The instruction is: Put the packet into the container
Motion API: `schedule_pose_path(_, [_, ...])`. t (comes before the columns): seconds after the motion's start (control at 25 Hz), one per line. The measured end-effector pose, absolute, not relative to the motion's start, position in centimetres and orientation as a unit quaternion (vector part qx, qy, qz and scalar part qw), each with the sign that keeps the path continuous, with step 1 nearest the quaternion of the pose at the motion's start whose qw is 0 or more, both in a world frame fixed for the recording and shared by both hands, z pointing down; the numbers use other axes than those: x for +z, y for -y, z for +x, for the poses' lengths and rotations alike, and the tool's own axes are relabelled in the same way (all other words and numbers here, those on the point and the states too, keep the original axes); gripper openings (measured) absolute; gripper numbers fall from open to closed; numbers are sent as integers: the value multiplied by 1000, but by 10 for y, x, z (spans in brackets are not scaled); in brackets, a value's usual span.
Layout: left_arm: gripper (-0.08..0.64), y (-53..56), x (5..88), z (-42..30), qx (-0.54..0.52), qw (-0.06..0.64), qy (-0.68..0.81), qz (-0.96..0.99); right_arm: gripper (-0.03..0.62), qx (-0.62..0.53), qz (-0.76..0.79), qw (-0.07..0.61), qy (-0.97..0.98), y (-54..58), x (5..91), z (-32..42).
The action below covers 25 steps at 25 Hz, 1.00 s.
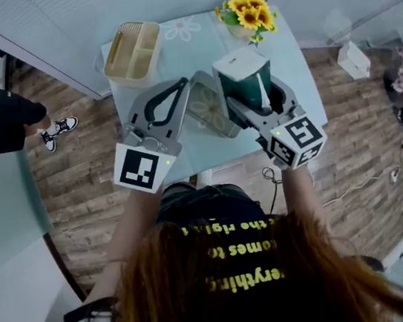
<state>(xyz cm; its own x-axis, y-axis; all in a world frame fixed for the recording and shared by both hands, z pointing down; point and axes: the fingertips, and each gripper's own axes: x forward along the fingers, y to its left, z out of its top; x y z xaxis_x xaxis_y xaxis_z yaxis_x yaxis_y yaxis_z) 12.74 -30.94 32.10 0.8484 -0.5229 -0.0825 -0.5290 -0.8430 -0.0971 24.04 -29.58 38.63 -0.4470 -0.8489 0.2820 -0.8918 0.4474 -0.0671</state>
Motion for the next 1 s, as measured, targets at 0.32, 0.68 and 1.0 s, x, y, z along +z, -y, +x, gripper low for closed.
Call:
schedule_pose_path(0.32, [2, 306, 322, 113, 16, 59, -295, -954, 354, 144, 461, 230, 845, 320, 482, 223])
schedule_pose_path(0.68, [2, 302, 324, 91, 5, 54, -319, -946, 354, 180, 411, 331, 830, 328, 574, 210])
schedule_pose_path(1.0, [2, 303, 326, 70, -8, 62, -338, -939, 356, 186, 386, 386, 817, 326, 614, 202])
